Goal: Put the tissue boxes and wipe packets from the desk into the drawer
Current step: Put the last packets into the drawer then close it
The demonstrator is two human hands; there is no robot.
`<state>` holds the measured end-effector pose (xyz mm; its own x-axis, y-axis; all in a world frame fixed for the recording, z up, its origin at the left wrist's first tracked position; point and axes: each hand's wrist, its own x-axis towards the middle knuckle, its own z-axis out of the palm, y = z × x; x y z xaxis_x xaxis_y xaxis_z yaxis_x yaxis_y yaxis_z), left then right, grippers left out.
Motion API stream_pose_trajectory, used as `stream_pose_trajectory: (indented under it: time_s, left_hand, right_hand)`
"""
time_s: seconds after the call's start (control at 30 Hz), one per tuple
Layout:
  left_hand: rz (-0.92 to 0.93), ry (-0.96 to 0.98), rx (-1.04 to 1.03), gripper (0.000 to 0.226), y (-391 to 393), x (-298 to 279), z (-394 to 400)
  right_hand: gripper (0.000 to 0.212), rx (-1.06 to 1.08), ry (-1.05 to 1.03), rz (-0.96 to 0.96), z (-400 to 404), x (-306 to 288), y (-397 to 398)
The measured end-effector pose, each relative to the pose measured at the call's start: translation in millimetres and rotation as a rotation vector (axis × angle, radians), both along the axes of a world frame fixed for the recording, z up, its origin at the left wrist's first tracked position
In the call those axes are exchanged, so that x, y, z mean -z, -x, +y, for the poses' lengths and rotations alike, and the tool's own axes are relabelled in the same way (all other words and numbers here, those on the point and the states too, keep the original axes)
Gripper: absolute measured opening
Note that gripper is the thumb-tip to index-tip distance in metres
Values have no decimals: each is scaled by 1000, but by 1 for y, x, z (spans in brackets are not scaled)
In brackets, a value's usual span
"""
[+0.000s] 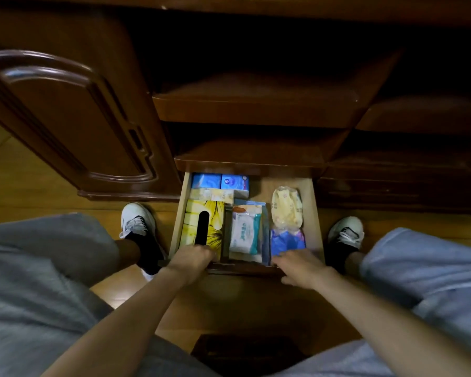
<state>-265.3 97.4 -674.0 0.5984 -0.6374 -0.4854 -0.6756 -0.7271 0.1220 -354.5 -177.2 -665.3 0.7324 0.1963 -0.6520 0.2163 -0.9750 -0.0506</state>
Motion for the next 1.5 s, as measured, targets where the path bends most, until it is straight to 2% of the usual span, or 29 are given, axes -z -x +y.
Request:
stream_pose_trajectory:
  time_s: [0.1, 0.27, 0.4, 0.5, 0.6, 0.7, 0.77, 0.87, 1.0, 1.13, 1.2, 1.27, 1.33, 1.37, 1.43, 1.5]
  left_hand:
    - [-57, 7, 25, 35, 1, 4, -1]
    - [-53, -4, 26, 38, -6, 10, -3]
    - [-42, -34, 9, 41, -9, 8, -6]
    - [-62, -7, -5, 37, -6, 8, -3]
    - [-152, -4, -11, 29, -6, 10, -4]
    - [-251, 1, -68, 31, -22, 10, -12]
    - [-284, 39, -107, 33, -38, 7, -19]
    - [-298, 90, -157, 32, -53, 11, -25]
    - [-280, 157, -158, 32, -51, 18, -23]
    - [-265, 44, -144, 23, -59, 8, -29]
    - [-199, 95, -262, 26, -54, 7, -26]
    - [-197, 216, -427, 37, -42, 10, -15]
    - [-258, 331, -667, 55, -34, 12, -8]
    - [-248, 400, -850, 67, -33, 11, -6]
    - [-60, 611, -1234, 94, -34, 11, -4]
    - [209, 816, -1431, 100, -33, 22, 2]
  right_hand:
    - [24, -81, 70, -78, 0, 6, -5]
    - [26, -46, 43, -47, -2, 11, -12]
    - [32, 77, -90, 65, 0, 7, -29]
    - [31, 48, -94, 85, 6, 11, -33]
    - [21, 9, -60, 14, 1, 9, -35]
    - [30, 69, -32, -114, -11, 1, -47]
    - [30, 147, -45, -185, -16, -4, -57]
    - [22, 188, -33, -226, -16, -6, -68]
    - [31, 185, 7, -224, -13, -8, -68]
    - [24, 266, 16, -259, -4, -5, -57]
    - [22, 332, 3, -311, -1, -2, -50]
    - [29, 407, -41, -368, -3, 1, -44]
    - [41, 506, -83, -448, -12, 4, -40]
    - [47, 579, -97, -511, -17, 5, -39]
    - [60, 816, -125, -658, -28, 10, -35]
    - [74, 1197, -224, -716, -39, 19, -27]
